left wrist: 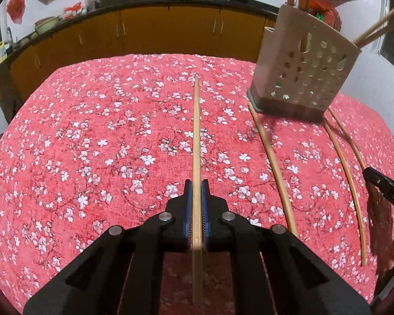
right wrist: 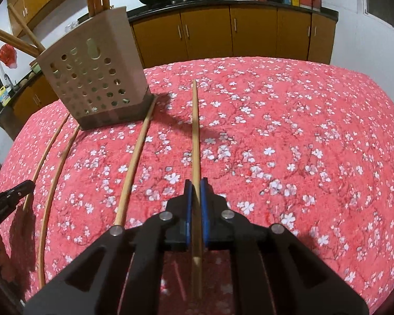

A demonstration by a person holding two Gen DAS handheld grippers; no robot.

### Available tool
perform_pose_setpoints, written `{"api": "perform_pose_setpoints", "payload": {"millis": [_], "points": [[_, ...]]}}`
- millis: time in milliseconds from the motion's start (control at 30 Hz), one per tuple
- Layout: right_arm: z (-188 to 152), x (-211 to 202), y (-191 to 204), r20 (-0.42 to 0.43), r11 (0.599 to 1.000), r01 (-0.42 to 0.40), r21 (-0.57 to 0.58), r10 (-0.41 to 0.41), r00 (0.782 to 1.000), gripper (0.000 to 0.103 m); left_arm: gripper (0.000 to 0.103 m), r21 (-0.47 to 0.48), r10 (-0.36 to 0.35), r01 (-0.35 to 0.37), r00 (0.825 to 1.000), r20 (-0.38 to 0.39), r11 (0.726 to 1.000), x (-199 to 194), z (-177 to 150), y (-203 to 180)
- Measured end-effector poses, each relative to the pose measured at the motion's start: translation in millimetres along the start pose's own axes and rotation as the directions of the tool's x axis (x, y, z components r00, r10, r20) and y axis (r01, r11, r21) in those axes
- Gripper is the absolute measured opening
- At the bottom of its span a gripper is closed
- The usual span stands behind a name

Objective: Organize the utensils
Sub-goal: 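Lift the right tool's chopstick off the cloth while the left tool lifts its chopstick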

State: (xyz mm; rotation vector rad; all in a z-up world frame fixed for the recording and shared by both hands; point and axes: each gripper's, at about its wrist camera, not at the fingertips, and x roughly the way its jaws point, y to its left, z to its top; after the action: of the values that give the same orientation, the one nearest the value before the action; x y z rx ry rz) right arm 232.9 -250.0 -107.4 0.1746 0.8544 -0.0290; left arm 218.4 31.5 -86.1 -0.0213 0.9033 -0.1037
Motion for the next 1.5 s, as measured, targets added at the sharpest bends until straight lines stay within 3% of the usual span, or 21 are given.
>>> {"api": "perform_pose_setpoints", "payload": {"millis": [333,1333,1500], "points": [[0.6,1.2,-1.0,0.001,1.000,-0.002,0.004,0.002,1.000,0.008,0.009,-0.044,-0.035,0.036,0.999,0.004,0.998,-5.7,-5.4,10.2],[1.7,0.5,0.0,0.001,1.000,-0.006,0.008,0.006,1.000,0.008,0.009,-0.051,-0.035,0.035,0.999,0.005,0.998,-7.0,-7.1,7.8],[-5.0,-5.6,2.0,0.000,1.000,-0.001,-0.002,0.001,1.000,0.008,0.012,-0.001,-0.012,0.012,1.000,0.001,1.000,-18.3,-18.6,-1.6]]}}
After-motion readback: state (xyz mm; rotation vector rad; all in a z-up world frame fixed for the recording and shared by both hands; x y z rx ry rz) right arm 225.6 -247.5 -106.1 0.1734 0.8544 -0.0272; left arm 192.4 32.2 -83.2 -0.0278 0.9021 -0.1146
